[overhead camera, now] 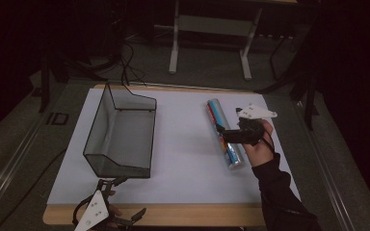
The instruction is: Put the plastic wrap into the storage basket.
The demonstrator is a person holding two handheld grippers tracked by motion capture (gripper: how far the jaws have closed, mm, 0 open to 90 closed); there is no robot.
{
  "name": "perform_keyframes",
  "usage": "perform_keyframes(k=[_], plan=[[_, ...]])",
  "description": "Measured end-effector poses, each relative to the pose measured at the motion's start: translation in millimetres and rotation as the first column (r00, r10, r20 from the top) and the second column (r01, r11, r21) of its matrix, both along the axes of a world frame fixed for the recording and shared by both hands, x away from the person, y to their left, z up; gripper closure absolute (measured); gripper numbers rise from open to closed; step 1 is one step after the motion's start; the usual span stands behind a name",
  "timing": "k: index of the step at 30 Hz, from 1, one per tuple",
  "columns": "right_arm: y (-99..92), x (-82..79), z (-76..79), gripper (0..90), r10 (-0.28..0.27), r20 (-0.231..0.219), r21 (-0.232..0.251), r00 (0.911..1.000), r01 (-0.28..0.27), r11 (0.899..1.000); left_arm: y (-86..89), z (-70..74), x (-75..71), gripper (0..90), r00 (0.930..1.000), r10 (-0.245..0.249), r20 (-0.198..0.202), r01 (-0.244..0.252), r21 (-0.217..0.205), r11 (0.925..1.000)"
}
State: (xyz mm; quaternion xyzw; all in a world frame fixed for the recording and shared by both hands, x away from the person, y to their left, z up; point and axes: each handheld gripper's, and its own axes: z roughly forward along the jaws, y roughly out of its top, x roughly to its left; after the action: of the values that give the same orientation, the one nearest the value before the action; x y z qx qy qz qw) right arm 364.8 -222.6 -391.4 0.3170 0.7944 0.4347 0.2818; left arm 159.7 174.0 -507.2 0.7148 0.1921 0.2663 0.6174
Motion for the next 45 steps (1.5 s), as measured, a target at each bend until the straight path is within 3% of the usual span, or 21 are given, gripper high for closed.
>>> perform_keyframes(k=[8, 16, 18, 19, 20, 21, 24, 25, 26, 31, 32, 33, 34, 35, 36, 37, 38, 42, 43, 44, 45], plan=[[1.2, 27.3, -4.4, 8.6, -0.055, -0.094, -0.014, 0.9941, 0.054, 0.998, -0.2, 0.1, 0.3, 0.1, 1.0000, -0.004, -0.001, 0.004, 0.000, 1.0000], [-6.2, 62.7, -22.0, 8.7, -0.134, -0.228, -0.055, 0.9643, 0.124, 0.991, 0.2, 0.1, 0.3, 0.1, 1.0000, -0.005, 0.000, 0.005, -0.001, 1.0000], [-7.4, 67.0, -24.8, 8.7, -0.147, -0.240, -0.064, 0.9596, 0.135, 0.989, 0.1, 0.0, 0.3, 0.1, 1.0000, -0.005, -0.001, 0.005, 0.000, 1.0000], [-9.4, 75.6, -30.5, 8.7, -0.161, -0.281, -0.075, 0.9462, 0.146, 0.986, -0.2, -0.1, 0.5, 0.1, 1.0000, -0.006, -0.002, 0.006, 0.004, 1.0000], [-9.4, 75.6, -30.5, 8.7, -0.161, -0.281, -0.075, 0.9462, 0.146, 0.986, -0.2, -0.1, 0.5, 0.1, 1.0000, -0.006, -0.002, 0.006, 0.004, 1.0000], [-10.7, 83.4, -35.8, 8.8, -0.179, -0.309, -0.093, 0.9341, 0.157, 0.983, -0.5, -0.3, 0.8, 0.1, 1.0000, -0.009, -0.002, 0.009, 0.006, 0.9999], [-11.4, 89.8, -40.5, 8.8, -0.197, -0.325, -0.105, 0.9251, 0.172, 0.980, -0.7, -0.5, 0.9, 0.1, 1.0000, -0.009, -0.003, 0.009, 0.006, 0.9999], [-11.8, 95.8, -45.0, 8.8, -0.208, -0.347, -0.113, 0.9144, 0.179, 0.977, -0.7, -0.6, 0.9, 0.1, 1.0000, -0.008, -0.005, 0.008, 0.007, 0.9999], [-11.8, 95.8, -45.0, 8.8, -0.208, -0.347, -0.113, 0.9144, 0.179, 0.977, -0.7, -0.6, 0.9, 0.1, 1.0000, -0.008, -0.005, 0.008, 0.007, 0.9999], [-11.0, 112.8, -60.7, 9.1, -0.243, -0.419, -0.134, 0.8745, 0.205, 0.969, -1.0, -0.8, 0.9, 0.1, 0.9999, -0.013, -0.005, 0.013, 0.009, 0.9999], [-11.0, 112.8, -60.7, 9.1, -0.243, -0.419, -0.134, 0.8745, 0.205, 0.969, -1.0, -0.8, 0.9, 0.1, 0.9999, -0.013, -0.005, 0.013, 0.009, 0.9999], [-9.7, 118.6, -67.7, 9.1, -0.257, -0.446, -0.148, 0.8573, 0.213, 0.966, -1.0, -0.9, 0.9, 0.1, 0.9999, -0.013, -0.005, 0.013, 0.010, 0.9999], [-9.7, 118.6, -67.7, 9.1, -0.257, -0.446, -0.148, 0.8573, 0.213, 0.966, -1.0, -0.9, 0.9, 0.1, 0.9999, -0.013, -0.005, 0.013, 0.010, 0.9999], [-9.1, 123.2, -73.4, 9.1, -0.259, -0.475, -0.154, 0.8411, 0.210, 0.966, -0.7, -0.9, 0.9, 0.1, 0.9999, -0.013, -0.006, 0.013, 0.010, 0.9999], [-9.1, 123.2, -73.4, 9.1, -0.259, -0.475, -0.154, 0.8411, 0.210, 0.966, -0.7, -0.9, 0.9, 0.1, 0.9999, -0.013, -0.006, 0.013, 0.010, 0.9999], [-7.7, 126.4, -79.3, 9.1, -0.265, -0.495, -0.165, 0.8272, 0.210, 0.964, -0.6, -0.9, 0.8, 0.1, 0.9999, -0.012, -0.006, 0.012, 0.010, 0.9999], [-6.9, 127.6, -81.9, 9.2, -0.268, -0.505, -0.169, 0.8205, 0.210, 0.963, -0.6, -0.9, 0.8, 0.1, 0.9999, -0.012, -0.006, 0.012, 0.010, 0.9999], [-3.8, 130.2, -88.2, 9.2, -0.276, -0.517, -0.190, 0.8106, 0.205, 0.960, -0.6, -1.0, 1.0, 0.1, 0.9999, -0.013, -0.008, 0.013, 0.011, 0.9999], [-2.3, 132.3, -91.9, 9.2, -0.280, -0.532, -0.199, 0.7989, 0.204, 0.959, -0.9, -1.1, 1.0, 0.1, 0.9999, -0.013, -0.008, 0.014, 0.011, 0.9998], [-2.3, 132.3, -91.9, 9.2, -0.280, -0.532, -0.199, 0.7989, 0.204, 0.959, -0.9, -1.1, 1.0, 0.1, 0.9999, -0.013, -0.008, 0.014, 0.011, 0.9998], [-1.1, 134.3, -96.1, 11.3, -0.280, -0.555, -0.204, 0.7832, 0.198, 0.959, -1.0, -1.2, 1.1, 0.1, 0.9999, -0.014, -0.009, 0.014, 0.011, 0.9998]])
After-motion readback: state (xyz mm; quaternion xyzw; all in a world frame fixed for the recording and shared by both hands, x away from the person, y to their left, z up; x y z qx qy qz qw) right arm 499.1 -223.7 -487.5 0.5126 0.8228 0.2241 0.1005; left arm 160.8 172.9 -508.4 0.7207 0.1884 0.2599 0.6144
